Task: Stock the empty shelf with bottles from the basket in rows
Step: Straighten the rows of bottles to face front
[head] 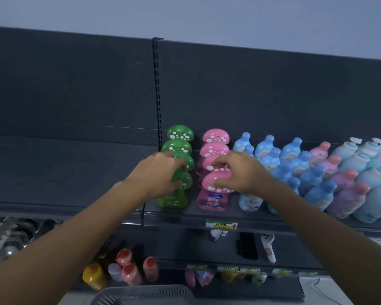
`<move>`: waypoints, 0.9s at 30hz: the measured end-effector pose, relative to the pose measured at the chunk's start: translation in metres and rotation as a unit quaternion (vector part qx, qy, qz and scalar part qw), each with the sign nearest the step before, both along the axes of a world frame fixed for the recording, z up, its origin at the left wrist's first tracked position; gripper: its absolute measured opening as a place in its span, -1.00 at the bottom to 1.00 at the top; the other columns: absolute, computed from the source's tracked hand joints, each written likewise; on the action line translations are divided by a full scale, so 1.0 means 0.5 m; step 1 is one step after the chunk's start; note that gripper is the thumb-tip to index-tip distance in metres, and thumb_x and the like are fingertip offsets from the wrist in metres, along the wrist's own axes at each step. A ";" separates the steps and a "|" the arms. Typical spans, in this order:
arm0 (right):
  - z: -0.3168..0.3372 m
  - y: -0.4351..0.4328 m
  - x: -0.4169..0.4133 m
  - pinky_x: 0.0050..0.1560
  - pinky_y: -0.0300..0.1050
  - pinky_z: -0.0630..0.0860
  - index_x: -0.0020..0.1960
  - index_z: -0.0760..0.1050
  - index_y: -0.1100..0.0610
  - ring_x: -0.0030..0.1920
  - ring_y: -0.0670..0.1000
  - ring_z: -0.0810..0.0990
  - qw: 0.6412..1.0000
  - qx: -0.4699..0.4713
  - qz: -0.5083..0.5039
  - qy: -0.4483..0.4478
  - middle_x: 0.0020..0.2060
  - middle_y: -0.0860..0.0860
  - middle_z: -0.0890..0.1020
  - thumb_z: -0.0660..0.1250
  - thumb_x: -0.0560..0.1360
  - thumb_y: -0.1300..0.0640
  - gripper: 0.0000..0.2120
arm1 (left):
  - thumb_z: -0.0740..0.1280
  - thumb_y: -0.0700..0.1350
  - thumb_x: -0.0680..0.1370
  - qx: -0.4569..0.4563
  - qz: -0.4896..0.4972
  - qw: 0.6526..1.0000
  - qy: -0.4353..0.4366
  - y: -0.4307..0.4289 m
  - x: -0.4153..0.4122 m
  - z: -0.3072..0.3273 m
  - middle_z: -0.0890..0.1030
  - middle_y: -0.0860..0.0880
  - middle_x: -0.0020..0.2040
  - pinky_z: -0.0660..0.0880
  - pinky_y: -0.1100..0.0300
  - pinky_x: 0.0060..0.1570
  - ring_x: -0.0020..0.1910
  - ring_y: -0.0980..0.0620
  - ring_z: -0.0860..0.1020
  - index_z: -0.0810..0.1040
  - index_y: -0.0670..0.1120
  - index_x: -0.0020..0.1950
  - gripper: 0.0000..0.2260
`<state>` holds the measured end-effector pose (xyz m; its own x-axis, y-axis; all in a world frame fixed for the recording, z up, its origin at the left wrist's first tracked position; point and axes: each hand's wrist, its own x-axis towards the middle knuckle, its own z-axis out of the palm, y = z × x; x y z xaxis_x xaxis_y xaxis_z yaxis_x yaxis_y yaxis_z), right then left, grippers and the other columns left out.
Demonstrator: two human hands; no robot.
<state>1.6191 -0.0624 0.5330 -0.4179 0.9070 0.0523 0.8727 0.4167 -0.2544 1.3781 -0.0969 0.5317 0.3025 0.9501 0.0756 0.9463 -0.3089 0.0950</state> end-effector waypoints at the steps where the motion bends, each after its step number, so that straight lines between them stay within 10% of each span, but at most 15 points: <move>1: 0.009 0.010 0.001 0.07 -0.12 0.49 0.27 0.58 -0.02 0.13 -0.07 0.55 1.000 0.009 -0.002 0.027 0.05 -0.10 0.58 0.48 0.42 -0.17 -0.53 | 0.39 0.10 0.54 0.007 0.001 1.000 -0.012 0.004 -0.001 0.004 0.53 0.02 0.24 0.57 -0.05 0.10 0.19 -0.10 0.55 0.50 0.17 0.36 -0.62; 27: -0.003 0.135 0.003 0.20 -0.06 0.51 0.33 0.57 -0.04 0.28 -0.02 0.52 0.998 -0.018 0.055 -0.034 0.22 -0.09 0.62 0.46 0.46 0.10 -0.57 | 0.46 -0.02 0.53 -0.055 -0.050 0.997 0.014 0.171 -0.036 0.003 0.52 0.00 0.34 0.45 -0.01 0.29 0.36 -0.08 0.46 0.48 0.26 0.44 -0.51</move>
<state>1.6205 0.0052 0.5314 -0.5170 0.8559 -0.0112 0.8376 0.5032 -0.2125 1.3599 -0.0113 0.5334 0.3972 0.9170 -0.0367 0.9138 -0.3916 0.1078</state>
